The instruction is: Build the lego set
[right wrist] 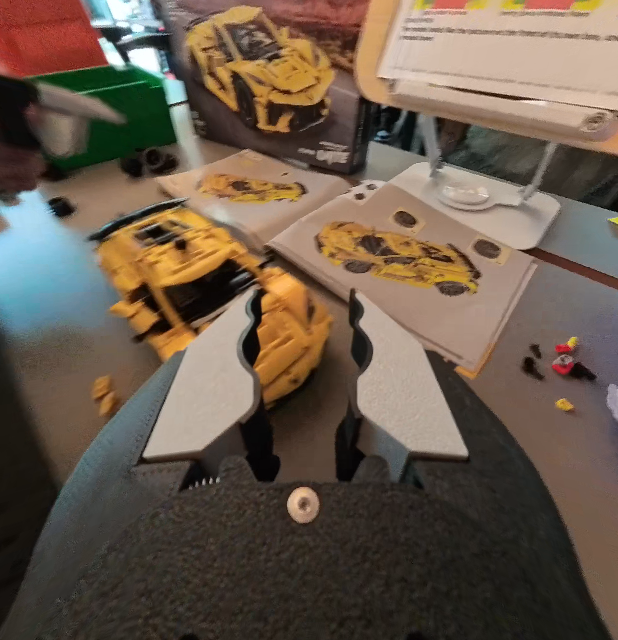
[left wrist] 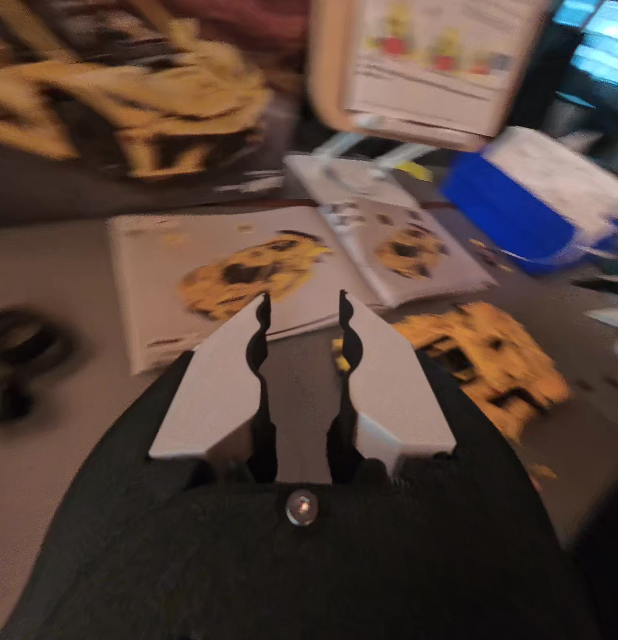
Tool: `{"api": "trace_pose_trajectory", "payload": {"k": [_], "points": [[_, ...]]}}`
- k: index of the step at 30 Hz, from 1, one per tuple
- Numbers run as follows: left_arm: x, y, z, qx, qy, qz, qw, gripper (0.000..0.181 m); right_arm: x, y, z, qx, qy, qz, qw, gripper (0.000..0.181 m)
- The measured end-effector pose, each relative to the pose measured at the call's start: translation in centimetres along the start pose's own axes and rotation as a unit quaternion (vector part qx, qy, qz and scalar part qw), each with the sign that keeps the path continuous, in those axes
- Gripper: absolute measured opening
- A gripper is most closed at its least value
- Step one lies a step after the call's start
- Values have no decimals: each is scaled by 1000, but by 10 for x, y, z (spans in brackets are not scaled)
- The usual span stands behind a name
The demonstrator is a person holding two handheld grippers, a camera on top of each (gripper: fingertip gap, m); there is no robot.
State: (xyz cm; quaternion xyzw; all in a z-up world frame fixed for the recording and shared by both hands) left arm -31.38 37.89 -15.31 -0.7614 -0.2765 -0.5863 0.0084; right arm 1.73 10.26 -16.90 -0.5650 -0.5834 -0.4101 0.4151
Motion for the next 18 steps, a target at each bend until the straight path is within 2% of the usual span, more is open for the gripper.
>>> {"api": "trace_pose_trajectory", "payload": {"k": [2, 4, 6, 8, 10, 14, 18], "points": [[-10, -17, 4, 69, 5, 19, 997, 38, 2, 21, 15, -50, 15, 11, 999, 51], [-20, -31, 15, 116, -28, 54, 991, 39, 3, 37, 15, -109, 91, 22, 990, 48], [-23, -36, 22, 117, -36, 44, 991, 39, -3, 48, 11, -137, 144, 54, 979, 50], [-22, -34, 25, 90, -23, 25, 995, 39, -13, 55, 8, -146, 125, 72, 979, 53], [-23, -35, 25, 95, -22, 27, 995, 39, -20, 59, 8, -162, 121, 73, 977, 52], [-23, -35, 23, 115, -26, 51, 992, 39, -13, 68, 12, -176, 120, 51, 976, 52], [-25, -33, 26, 103, -30, 48, 993, 39, -16, 68, 12, -180, 124, 46, 975, 52]]}}
Point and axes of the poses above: each gripper's, where its closed fingertips meet, z out along the fingers, x out of its top, y = z × x across the jaws, the point moved 10 cm from there along -z, back along the fingers, and after that the axes turned 6 degrees about -x, right-handed, at the moved point
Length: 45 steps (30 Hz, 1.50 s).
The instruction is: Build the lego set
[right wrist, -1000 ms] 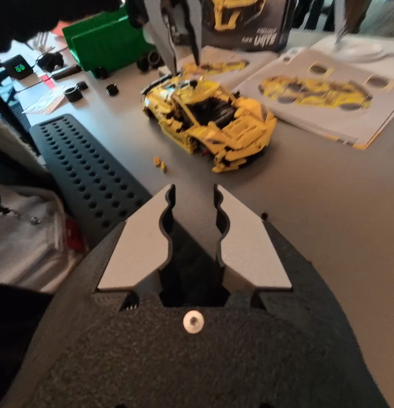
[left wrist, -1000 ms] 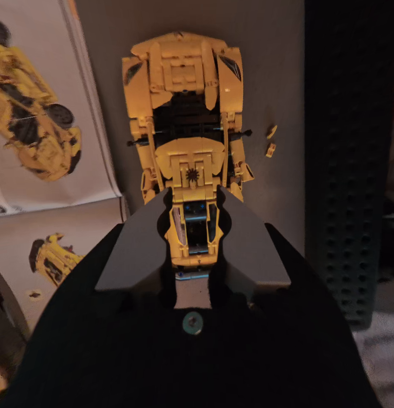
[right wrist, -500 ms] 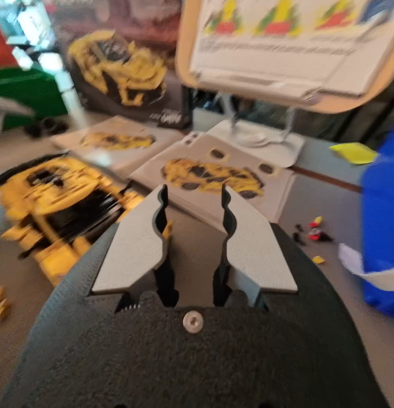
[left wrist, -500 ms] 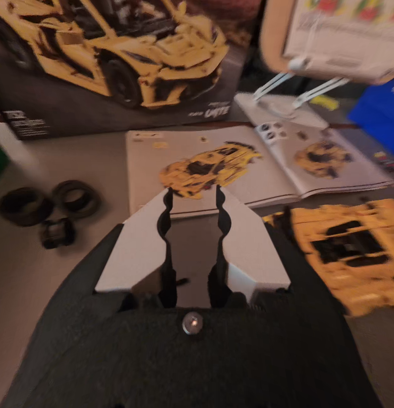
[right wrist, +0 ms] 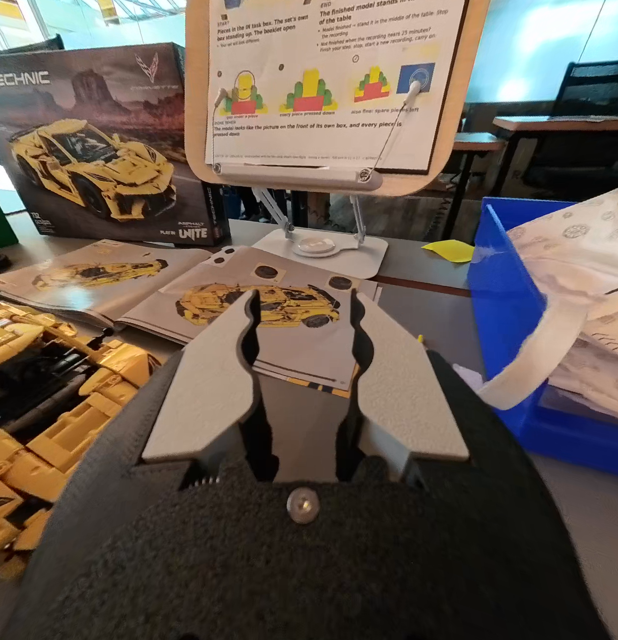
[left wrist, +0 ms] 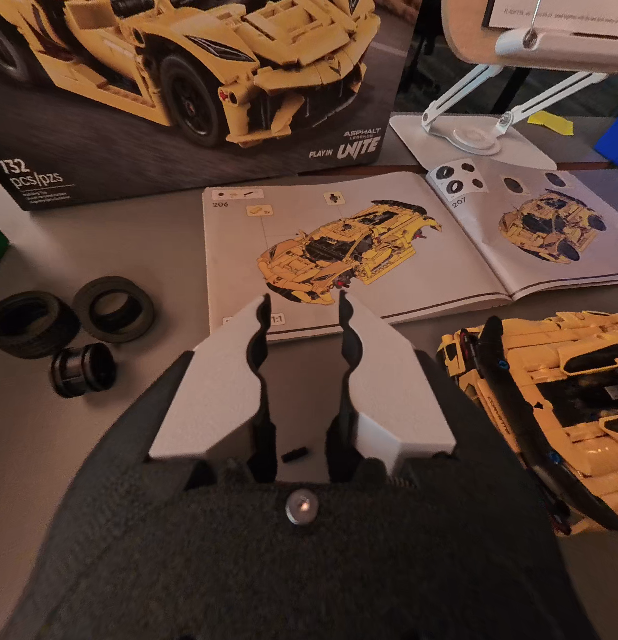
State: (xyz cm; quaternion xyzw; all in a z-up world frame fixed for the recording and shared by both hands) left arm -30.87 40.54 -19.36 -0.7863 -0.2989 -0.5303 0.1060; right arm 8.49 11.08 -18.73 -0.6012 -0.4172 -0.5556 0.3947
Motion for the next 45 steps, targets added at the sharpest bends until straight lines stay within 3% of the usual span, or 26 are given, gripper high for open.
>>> {"api": "trace_pose_trajectory", "payload": {"k": [4, 7, 9, 13, 17, 24, 29, 34, 45], "points": [[0, -1, -3, 3, 2, 6, 1000, 39, 10, -6, -8, 15, 9, -6, 1000, 51], [0, -2, -5, 1, 6, 9, 1000, 39, 25, -33, -17, 93, -11, -54, 994, 46], [-1, -1, -6, -8, 2, 7, 1000, 38, 33, -60, -26, 184, -37, -92, 978, 32], [-1, 3, -7, -26, -3, 6, 1000, 39, 32, -113, -48, 340, -111, -95, 929, 36], [0, 5, -13, -28, 3, 9, 1000, 38, 14, -149, -65, 411, -185, -89, 888, 36], [-3, 4, -20, -59, -15, -32, 998, 35, -4, -168, -72, 410, -242, -78, 876, 35], [-6, 10, -17, -73, -29, -25, 997, 35, -10, -163, -72, 311, -177, -20, 934, 39], [-9, 12, -13, -104, -39, -49, 993, 35, -11, -159, -75, 240, -143, -17, 960, 29], [-9, 12, -11, -125, -42, -64, 989, 35, -14, -158, -70, 253, -163, 2, 954, 29]]}}
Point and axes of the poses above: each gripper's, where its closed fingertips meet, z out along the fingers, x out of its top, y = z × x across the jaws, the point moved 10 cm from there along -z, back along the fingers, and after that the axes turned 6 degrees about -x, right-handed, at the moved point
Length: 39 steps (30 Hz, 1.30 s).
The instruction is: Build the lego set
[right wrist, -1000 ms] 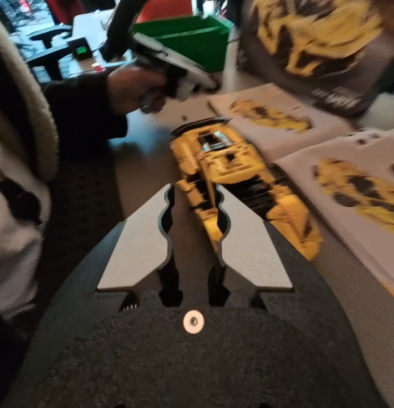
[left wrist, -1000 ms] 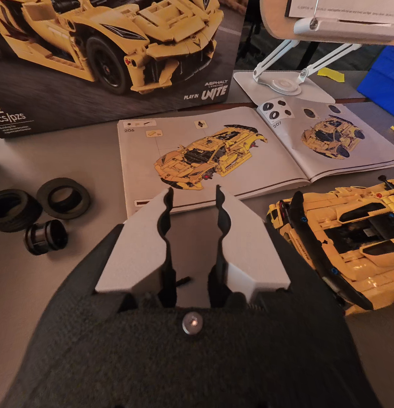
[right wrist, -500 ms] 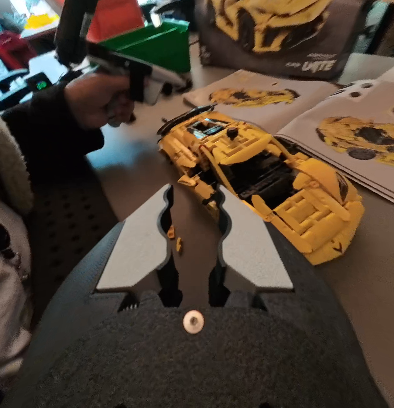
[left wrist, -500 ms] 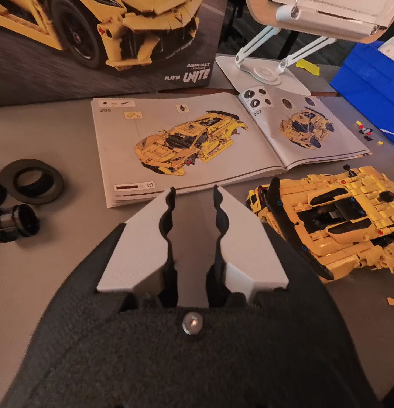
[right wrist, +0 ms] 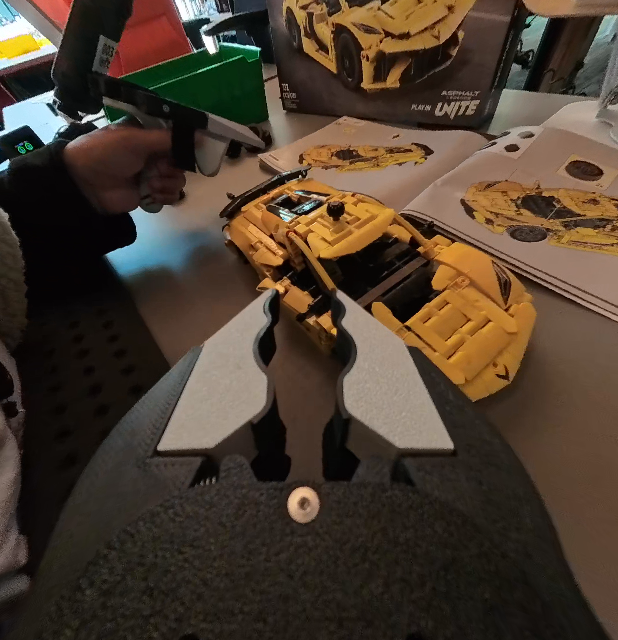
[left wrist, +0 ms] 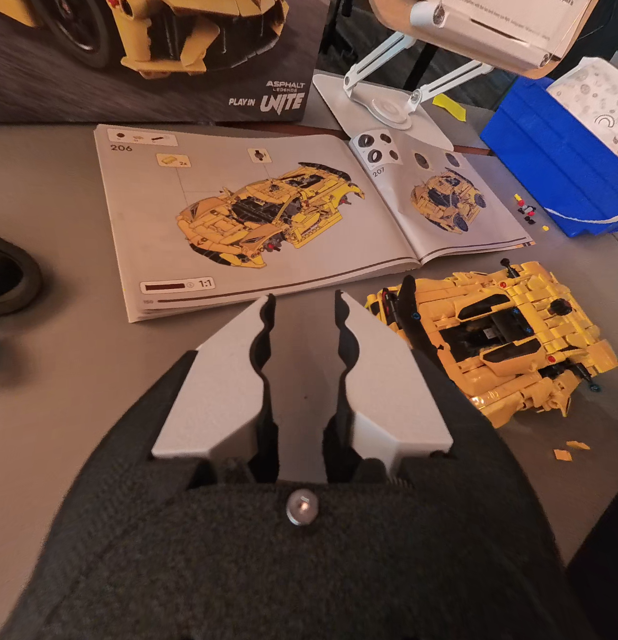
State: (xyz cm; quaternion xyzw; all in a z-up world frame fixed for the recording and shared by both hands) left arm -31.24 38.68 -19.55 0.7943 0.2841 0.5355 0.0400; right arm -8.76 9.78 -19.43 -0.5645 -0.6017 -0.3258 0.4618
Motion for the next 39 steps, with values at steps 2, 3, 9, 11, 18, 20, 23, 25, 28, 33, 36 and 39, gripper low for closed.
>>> {"api": "trace_pose_trajectory", "payload": {"k": [2, 3, 9, 11, 18, 20, 23, 25, 28, 33, 36, 39], "points": [[0, 0, 3, -7, -3, -5, 1000, 34, -1, 0, 3, 2, -13, 2, 1000, 29], [-1, 1, 4, -12, -8, -7, 1000, 34, -1, 0, 3, 3, -16, 1, 1000, 29], [-2, 4, 7, -14, -15, 3, 1000, 34, 0, 1, 1, 1, -4, 5, 1000, 28], [-2, 3, 6, -14, -14, -1, 1000, 34, -1, 1, 2, 8, -10, 9, 1000, 28], [-3, 5, 8, -19, -18, 3, 1000, 34, 0, -5, 1, 20, -13, -16, 1000, 26], [-3, 6, 8, -19, -17, 4, 1000, 34, -2, -10, 3, 46, -56, -28, 997, 20], [-4, 7, 7, -20, -17, 4, 1000, 34, -8, -18, 3, 107, -134, -18, 985, 20], [-3, 8, 7, -20, -15, 7, 1000, 34, -12, -22, 1, 119, -186, -23, 975, 20], [-1, 11, 4, -17, -7, 17, 1000, 34, -15, -26, -3, 99, -202, -66, 972, 18], [-1, 14, 2, -13, -2, 30, 999, 34, -25, -31, 1, 71, -260, -90, 959, 17], [-1, 15, 1, -13, 2, 30, 999, 34, -27, -34, 2, 54, -264, -112, 956, 12], [0, 17, 0, -14, 4, 33, 999, 34, -27, -35, 5, 44, -261, -113, 958, 10]]}}
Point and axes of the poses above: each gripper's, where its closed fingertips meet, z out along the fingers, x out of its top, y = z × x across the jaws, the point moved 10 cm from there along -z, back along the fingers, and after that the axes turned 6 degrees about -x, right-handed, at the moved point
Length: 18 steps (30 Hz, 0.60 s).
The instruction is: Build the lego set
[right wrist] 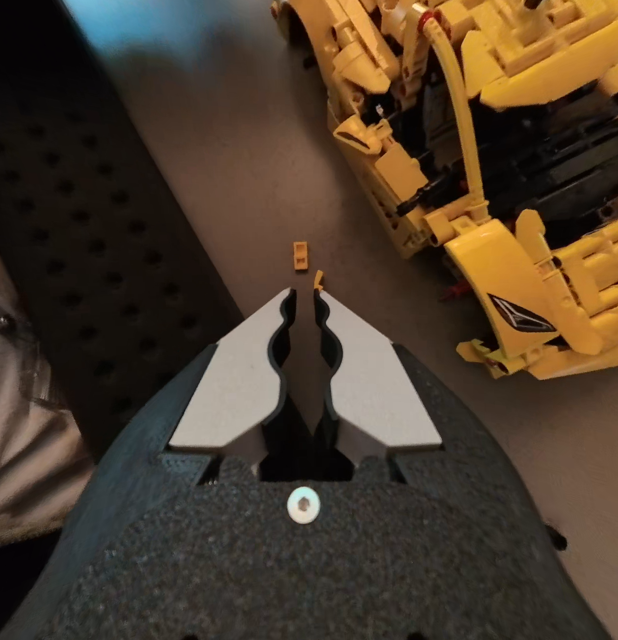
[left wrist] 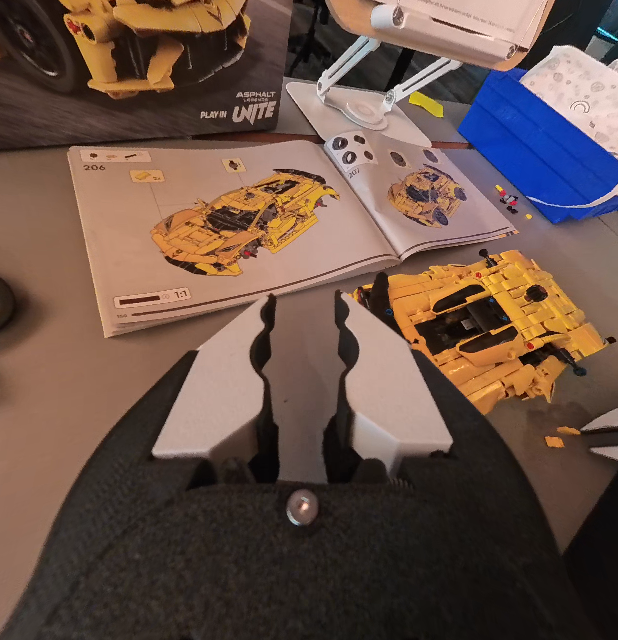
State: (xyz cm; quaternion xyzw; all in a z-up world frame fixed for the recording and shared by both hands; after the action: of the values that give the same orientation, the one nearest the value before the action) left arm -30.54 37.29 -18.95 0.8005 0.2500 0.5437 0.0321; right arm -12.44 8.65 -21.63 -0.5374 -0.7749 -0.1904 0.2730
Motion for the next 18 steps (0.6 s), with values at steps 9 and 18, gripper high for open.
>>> {"api": "trace_pose_trajectory", "payload": {"k": [9, 18], "points": [[0, 3, 0, -6, 0, 4, 1000, 34, 2, 2, 3, -30, 1, -6, 1000, 12], [0, 3, 1, -11, -1, -1, 1000, 34, 2, 2, 3, -30, -4, -1, 1000, 12]]}}
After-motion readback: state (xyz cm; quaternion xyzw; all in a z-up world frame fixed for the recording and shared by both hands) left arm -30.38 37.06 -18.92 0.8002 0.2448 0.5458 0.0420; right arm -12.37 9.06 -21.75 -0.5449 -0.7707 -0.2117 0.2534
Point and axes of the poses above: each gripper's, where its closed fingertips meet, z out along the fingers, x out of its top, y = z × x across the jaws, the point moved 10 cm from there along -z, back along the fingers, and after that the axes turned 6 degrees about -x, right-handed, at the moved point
